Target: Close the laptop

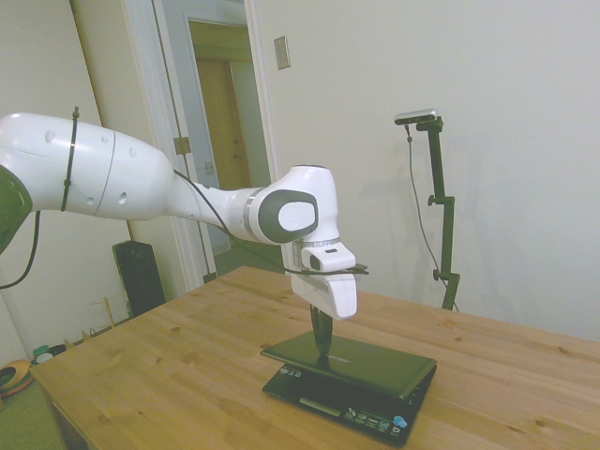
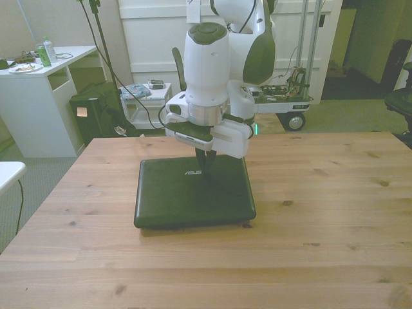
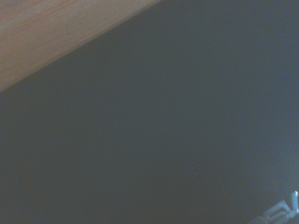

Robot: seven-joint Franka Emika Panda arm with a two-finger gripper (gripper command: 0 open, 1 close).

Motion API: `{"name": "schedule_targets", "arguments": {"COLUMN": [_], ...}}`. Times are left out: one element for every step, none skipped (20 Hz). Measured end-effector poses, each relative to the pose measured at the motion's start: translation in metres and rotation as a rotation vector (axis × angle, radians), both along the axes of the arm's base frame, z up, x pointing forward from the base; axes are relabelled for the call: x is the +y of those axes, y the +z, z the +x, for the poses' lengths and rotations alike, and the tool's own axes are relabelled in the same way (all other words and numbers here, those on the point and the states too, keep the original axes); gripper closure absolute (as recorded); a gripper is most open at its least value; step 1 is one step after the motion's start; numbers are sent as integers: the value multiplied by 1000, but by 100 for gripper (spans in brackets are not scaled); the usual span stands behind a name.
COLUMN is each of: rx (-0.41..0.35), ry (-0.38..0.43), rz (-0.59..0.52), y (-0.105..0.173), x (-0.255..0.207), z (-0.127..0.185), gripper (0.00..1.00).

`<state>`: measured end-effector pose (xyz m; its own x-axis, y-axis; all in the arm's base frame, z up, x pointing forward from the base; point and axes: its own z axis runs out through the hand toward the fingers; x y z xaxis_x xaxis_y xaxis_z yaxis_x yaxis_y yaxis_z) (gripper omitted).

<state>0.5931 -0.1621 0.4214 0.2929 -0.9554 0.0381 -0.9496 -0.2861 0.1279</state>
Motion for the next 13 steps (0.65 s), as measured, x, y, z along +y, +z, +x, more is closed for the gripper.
{"name": "schedule_targets", "arguments": {"rx": [0, 3, 9, 16, 24, 28, 28, 24, 14, -4, -26, -52, -75], "ry": [-4, -9, -13, -14, -14, -12, -10, -6, 7, 30, 58, 92, 131], "rz": [-5, -10, -12, -16, -20, -23, -24, -25, -23, -18, -10, 5, 22], "y": [-4, -8, -13, -20, -26, -30, -32, -30, -23, -10, 7, 27, 48], "x": [1, 1, 1, 1, 1, 1, 2, 3, 7, 14, 22, 32, 42], "z": [4, 7, 11, 14, 17, 19, 20, 21, 20, 16, 11, 3, -8], "gripper": [100, 100, 100, 100, 100, 100, 100, 100, 100, 100, 100, 100, 100]}}
